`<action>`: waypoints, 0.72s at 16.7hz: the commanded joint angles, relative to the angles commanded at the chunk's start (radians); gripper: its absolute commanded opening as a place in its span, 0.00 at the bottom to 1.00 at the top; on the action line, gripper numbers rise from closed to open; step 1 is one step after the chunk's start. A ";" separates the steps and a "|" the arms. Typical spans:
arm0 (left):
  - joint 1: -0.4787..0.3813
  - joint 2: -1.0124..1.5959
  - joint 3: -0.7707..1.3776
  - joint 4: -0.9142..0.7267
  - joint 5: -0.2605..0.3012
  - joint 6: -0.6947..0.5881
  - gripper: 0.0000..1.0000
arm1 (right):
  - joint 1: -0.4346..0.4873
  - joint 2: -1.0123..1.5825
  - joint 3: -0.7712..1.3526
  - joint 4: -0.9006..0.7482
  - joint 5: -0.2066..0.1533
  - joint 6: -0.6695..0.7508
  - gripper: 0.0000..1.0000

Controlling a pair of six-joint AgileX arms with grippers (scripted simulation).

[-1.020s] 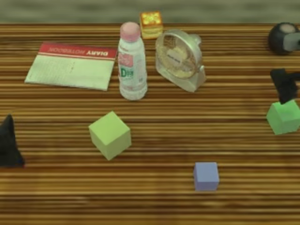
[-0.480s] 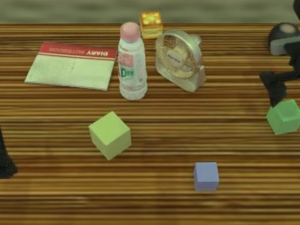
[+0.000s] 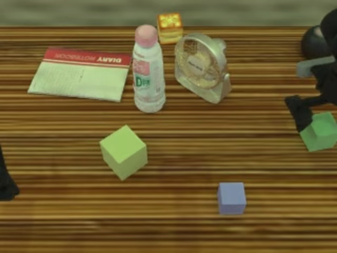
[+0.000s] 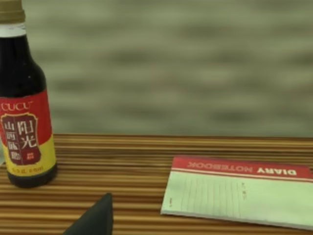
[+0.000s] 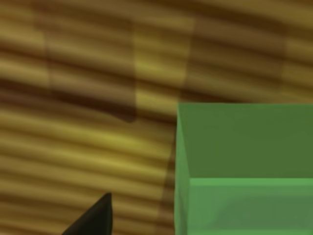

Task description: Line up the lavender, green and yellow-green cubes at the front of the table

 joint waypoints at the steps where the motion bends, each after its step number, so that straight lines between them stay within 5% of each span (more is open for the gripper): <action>1: 0.000 0.000 0.000 0.000 0.000 0.000 1.00 | 0.000 0.017 -0.026 0.046 0.000 0.001 1.00; 8: 0.000 0.000 0.000 0.000 0.000 0.000 1.00 | 0.002 0.058 -0.085 0.140 0.001 0.003 1.00; 12: 0.000 0.000 0.000 0.000 0.000 0.000 1.00 | 0.002 0.058 -0.085 0.140 0.001 0.003 0.70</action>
